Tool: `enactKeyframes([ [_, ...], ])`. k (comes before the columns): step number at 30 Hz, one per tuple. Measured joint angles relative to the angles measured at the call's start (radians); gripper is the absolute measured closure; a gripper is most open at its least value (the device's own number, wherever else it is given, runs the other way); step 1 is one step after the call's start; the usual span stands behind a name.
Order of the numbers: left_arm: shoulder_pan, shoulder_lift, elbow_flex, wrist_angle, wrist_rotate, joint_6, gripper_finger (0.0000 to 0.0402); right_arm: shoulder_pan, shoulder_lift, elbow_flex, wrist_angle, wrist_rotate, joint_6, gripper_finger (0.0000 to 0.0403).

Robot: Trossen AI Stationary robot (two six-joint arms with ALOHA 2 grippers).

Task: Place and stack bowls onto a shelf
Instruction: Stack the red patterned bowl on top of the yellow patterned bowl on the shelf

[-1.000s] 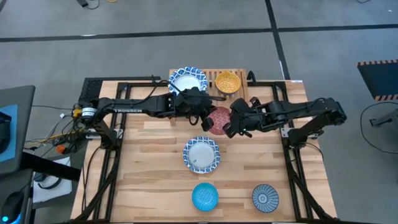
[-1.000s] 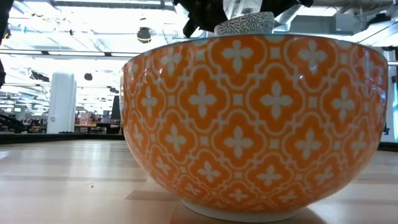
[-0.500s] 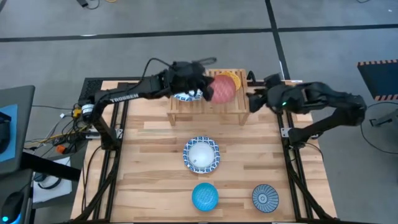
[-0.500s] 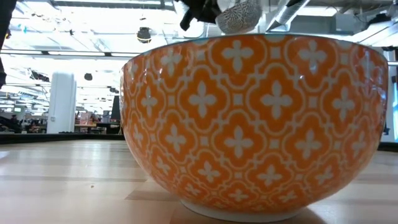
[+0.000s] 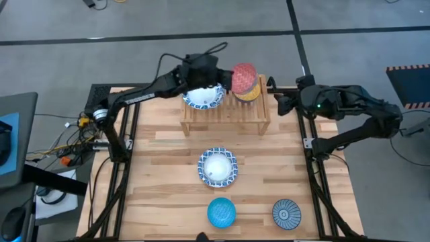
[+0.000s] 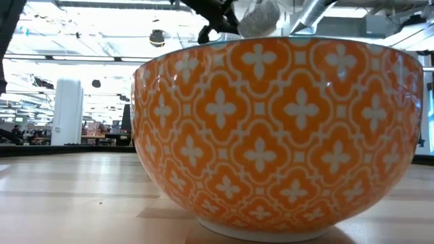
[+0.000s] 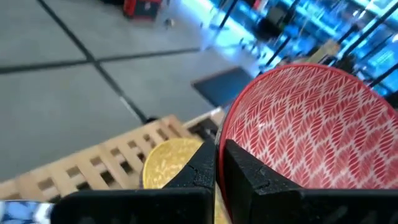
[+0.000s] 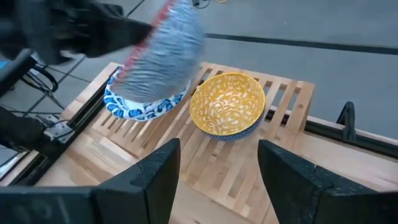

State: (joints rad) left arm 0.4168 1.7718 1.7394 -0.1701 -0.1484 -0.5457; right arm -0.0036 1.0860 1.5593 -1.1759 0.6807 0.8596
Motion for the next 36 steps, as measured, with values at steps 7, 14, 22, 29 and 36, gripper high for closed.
enactKeyframes([
  [7, 0.004, 0.177, 0.272, -0.242, 0.01, 0.073, 0.0401, 0.002, 0.016, -0.001, -0.042, -0.001, 0.007, 0.0163],
  [14, 0.006, 0.351, 0.555, -0.469, 0.004, 0.205, 0.0401, 0.004, 0.035, -0.001, -0.135, -0.005, 0.076, 0.0163],
  [22, 0.024, 0.41, 0.596, -0.548, 0.003, 0.236, 0.0401, 0.024, 0.035, -0.001, -0.155, -0.005, 0.094, 0.0163],
  [29, 0.044, 0.41, 0.595, -0.543, 0.007, 0.28, 0.0401, 0.014, 0.035, -0.001, -0.156, -0.003, 0.093, 0.0163],
  [36, 0.043, 0.41, 0.595, -0.532, 0.033, 0.309, 0.0372, 0.007, 0.035, -0.001, -0.156, -0.001, 0.093, 0.0163],
])
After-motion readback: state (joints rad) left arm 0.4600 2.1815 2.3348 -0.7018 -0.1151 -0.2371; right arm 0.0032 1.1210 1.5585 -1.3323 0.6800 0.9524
